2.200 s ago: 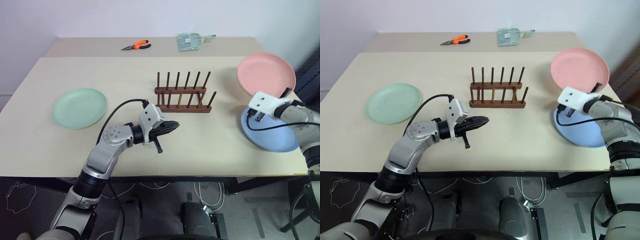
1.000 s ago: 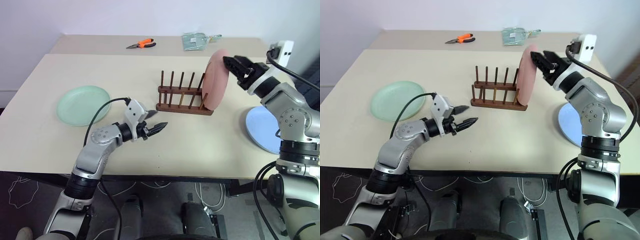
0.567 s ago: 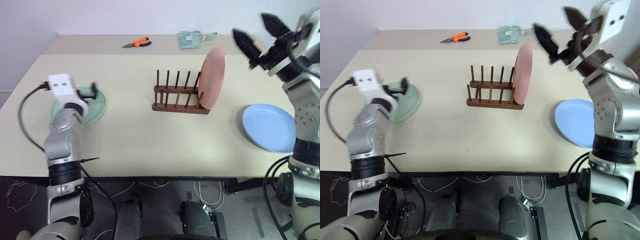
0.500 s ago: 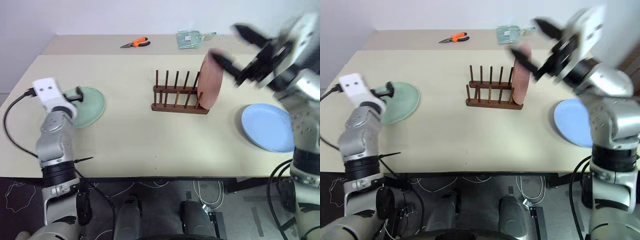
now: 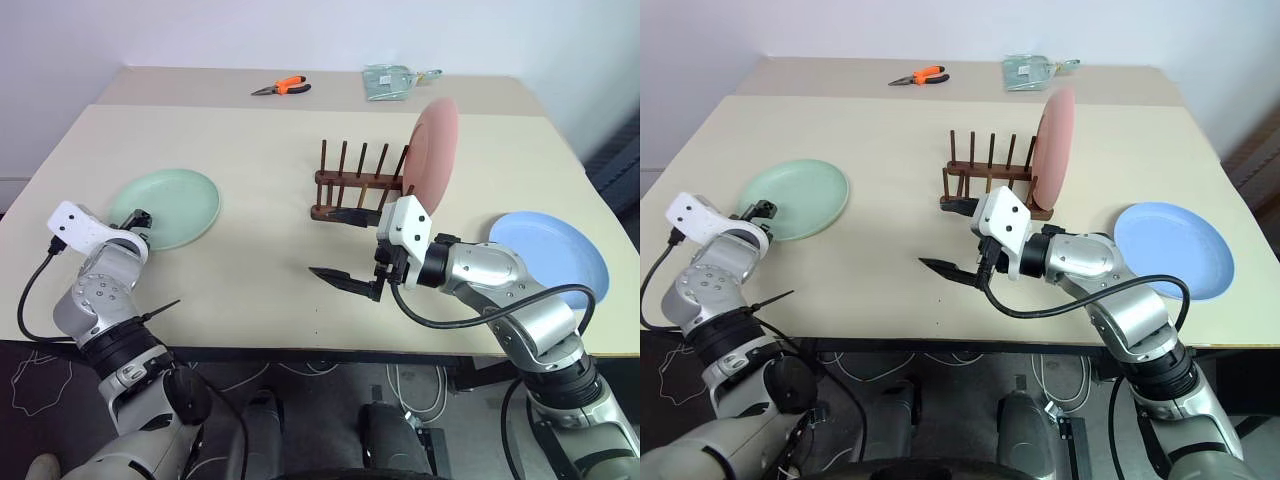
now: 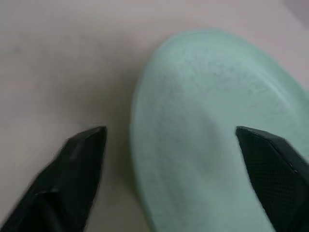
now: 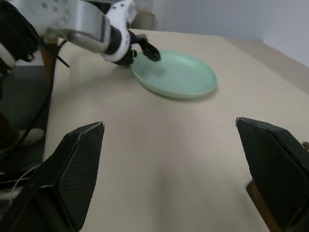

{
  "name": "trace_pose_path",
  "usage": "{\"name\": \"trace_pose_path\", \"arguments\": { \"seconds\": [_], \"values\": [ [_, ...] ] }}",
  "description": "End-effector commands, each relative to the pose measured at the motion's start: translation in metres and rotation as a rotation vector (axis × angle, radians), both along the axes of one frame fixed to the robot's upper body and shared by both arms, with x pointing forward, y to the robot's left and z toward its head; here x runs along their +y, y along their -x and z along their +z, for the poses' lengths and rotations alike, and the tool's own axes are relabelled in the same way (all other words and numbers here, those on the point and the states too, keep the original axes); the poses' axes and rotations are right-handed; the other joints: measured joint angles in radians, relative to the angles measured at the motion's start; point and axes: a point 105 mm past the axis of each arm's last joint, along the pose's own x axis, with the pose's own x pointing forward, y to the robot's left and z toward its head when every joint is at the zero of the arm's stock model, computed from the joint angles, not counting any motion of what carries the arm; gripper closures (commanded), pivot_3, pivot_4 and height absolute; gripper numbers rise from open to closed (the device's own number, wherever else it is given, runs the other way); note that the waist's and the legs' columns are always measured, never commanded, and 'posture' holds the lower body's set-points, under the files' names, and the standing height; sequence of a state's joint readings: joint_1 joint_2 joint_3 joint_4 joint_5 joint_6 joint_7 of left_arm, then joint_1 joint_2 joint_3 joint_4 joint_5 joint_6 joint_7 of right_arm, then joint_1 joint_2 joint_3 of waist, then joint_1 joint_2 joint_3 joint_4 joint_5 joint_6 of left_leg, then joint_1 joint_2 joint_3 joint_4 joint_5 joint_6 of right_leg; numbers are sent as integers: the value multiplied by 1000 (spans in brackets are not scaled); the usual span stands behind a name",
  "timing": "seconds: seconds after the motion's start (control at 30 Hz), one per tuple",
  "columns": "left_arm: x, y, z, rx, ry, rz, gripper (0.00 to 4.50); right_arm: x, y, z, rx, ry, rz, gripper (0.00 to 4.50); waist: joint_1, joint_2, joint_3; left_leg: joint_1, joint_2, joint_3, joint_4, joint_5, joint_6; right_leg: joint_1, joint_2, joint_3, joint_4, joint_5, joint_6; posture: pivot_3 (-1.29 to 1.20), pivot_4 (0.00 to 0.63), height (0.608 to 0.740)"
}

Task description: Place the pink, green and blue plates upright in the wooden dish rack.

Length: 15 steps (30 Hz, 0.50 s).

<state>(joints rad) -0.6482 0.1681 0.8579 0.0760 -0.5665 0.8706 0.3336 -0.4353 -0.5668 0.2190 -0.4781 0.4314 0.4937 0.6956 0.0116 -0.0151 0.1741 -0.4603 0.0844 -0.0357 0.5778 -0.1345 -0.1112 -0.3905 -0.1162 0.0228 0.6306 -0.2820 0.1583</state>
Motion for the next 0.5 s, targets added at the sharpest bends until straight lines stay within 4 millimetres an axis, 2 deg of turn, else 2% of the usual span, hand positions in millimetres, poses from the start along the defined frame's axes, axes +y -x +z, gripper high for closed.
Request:
{"name": "trace_pose_path", "arguments": {
  "seconds": [0.03,0.1,0.17,0.27,0.33,0.4,0.5],
  "values": [
    [0,-4,7,-48,84,14,2359,-3,-1,11,-67,-22,-33,0,1,-1,0,0,0,0,0,0,0,0,0,0,0,0,0,0,150,740],
    [2,-6,9,-53,85,21,3309,-5,-4,10,-72,-15,-52,0,1,-1,0,0,0,0,0,0,0,0,0,0,0,0,0,0,150,740],
    [-4,-12,22,-96,14,-35,4291,-8,-11,11,-88,1,-86,0,1,-1,0,0,0,0,0,0,0,0,0,0,0,0,0,0,150,740],
    [-48,-24,92,-319,-353,-275,4403,-12,-28,17,-136,46,-153,0,1,-4,2,0,0,0,0,0,-1,-1,0,0,0,0,0,0,150,740],
    [-76,-25,119,-424,-468,-378,4403,-10,-33,24,-199,71,-168,0,5,-4,2,-1,0,0,0,1,-1,-1,0,0,0,0,-1,0,150,740],
    [-107,-23,146,-515,-536,-478,4403,-3,-41,34,-356,140,-192,0,3,-4,2,-1,0,0,-1,1,-1,0,0,0,-1,0,-1,0,150,740],
    [-142,-19,166,-574,-615,-593,4403,10,-48,47,-571,218,-203,0,-2,-4,2,-1,0,0,-1,1,-1,-1,0,0,-1,0,0,0,150,740]
  ]
}}
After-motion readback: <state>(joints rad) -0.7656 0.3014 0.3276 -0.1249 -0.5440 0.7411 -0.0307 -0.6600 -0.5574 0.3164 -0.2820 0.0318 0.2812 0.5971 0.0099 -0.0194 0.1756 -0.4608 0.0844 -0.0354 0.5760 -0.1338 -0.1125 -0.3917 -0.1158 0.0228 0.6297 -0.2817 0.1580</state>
